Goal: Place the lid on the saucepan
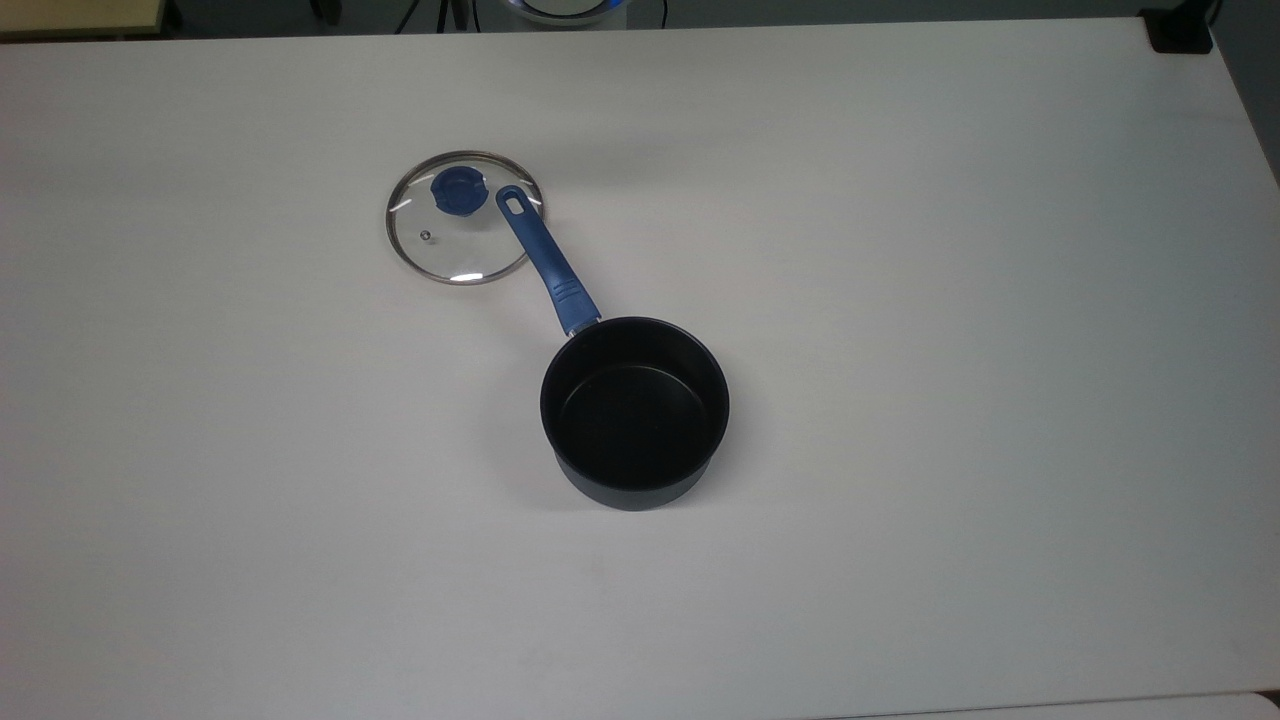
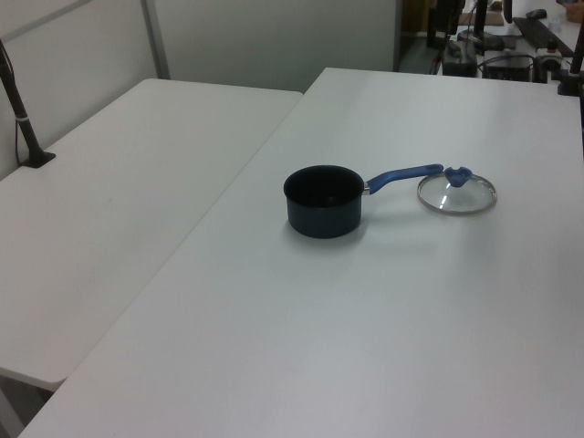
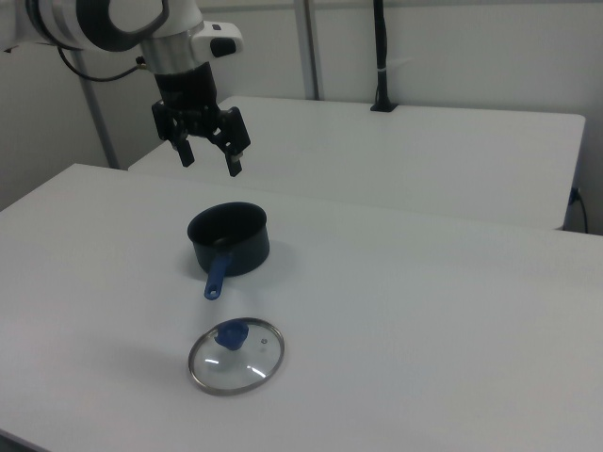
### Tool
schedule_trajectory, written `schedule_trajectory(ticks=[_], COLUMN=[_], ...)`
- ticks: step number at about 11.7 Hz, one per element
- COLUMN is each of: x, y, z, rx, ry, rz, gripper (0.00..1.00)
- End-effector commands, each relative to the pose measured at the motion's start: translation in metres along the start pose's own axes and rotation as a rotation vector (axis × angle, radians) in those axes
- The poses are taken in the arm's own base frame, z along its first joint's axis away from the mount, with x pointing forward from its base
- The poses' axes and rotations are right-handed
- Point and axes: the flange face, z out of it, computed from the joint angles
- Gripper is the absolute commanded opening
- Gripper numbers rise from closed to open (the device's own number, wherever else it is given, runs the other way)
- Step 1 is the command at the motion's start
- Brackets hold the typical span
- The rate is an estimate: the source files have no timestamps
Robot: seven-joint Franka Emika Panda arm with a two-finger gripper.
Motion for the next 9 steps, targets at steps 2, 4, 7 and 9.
schedule_trajectory(ticks=[2, 4, 7, 9], x=[-0.0029, -0.0038, -0.0032, -0.0029], y=[0.0021, 0.0071, 0.0071, 0.0082], z=[-0.0036, -0.0052, -0.0045, 0.0002], rx=[0.018, 0.019, 0.019, 0.017], ry=[-0.005, -0.001, -0.001, -0.01], rz=[0.01, 0.02, 0.021, -0.032], gripper=[1.0, 1.0, 1.0, 1.0])
